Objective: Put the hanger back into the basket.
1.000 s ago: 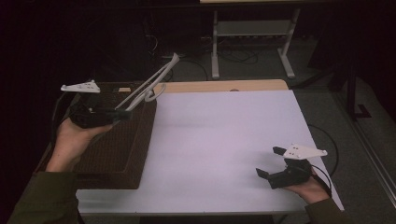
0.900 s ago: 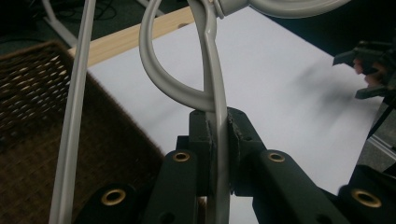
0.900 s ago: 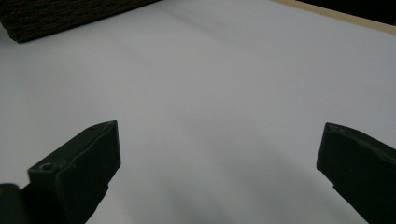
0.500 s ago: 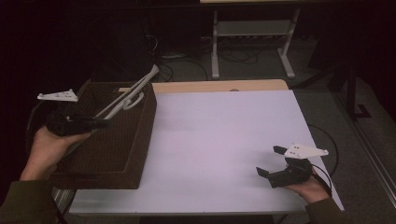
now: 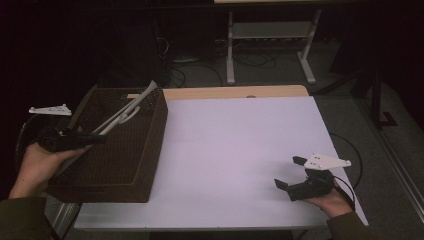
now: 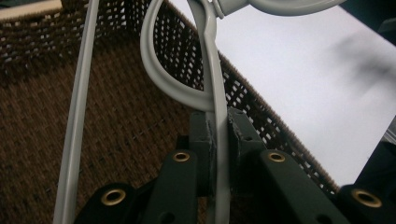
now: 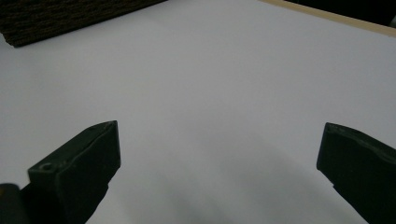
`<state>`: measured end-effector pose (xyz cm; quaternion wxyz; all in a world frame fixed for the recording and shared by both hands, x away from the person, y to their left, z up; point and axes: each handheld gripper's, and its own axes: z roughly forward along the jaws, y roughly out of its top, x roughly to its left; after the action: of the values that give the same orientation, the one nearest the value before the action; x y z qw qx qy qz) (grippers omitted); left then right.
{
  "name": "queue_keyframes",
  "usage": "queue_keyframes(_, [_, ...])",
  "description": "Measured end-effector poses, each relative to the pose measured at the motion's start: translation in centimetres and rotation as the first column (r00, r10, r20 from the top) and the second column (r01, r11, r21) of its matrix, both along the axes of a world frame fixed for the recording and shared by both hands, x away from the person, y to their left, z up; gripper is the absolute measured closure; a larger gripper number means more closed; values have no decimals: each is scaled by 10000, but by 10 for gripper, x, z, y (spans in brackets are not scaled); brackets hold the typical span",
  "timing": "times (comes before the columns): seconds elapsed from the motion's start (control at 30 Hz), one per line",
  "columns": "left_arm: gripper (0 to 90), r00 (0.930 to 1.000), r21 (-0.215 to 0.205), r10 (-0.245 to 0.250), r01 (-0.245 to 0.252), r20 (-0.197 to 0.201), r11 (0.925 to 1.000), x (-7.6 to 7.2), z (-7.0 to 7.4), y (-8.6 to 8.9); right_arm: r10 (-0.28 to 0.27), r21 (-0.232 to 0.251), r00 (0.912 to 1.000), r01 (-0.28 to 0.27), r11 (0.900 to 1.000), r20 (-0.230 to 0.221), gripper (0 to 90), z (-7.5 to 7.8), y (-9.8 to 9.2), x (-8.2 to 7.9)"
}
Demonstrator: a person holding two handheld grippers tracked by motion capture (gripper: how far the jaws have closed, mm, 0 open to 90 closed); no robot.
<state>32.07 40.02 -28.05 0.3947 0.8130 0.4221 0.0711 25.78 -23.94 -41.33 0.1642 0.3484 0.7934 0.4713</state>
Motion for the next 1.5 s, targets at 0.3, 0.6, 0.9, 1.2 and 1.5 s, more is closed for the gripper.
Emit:
queue_keyframes(0.3, [822, 9994, 64, -135, 137, -328, 9999, -2, -9, 5, -27, 14, 10000, 27, 10000, -83, 0, 0, -1, 0])
queue_keyframes(0.6, [821, 9975, 167, -110, 122, -701, 9998, 2, -18, 7, -10, -30, 10000, 9, 10000, -52, 0, 0, 1, 1])
queue_keyframes(0.9, [819, 9930, 188, -245, 269, -1153, 9995, 11, -36, 9, -51, -35, 10000, 51, 10000, -60, 0, 0, 0, 0])
queue_keyframes(1.2, [618, 9980, 18, -56, 57, -632, 10000, 9, -37, 14, -106, -44, 9999, 106, 9999, -34, 0, 0, -1, 0])
queue_keyframes(1.5, [426, 9996, -513, 139, -126, 260, 9986, 4, -26, 7, -135, 71, 9997, 134, 9999, 182, 0, 6, -1, 0])
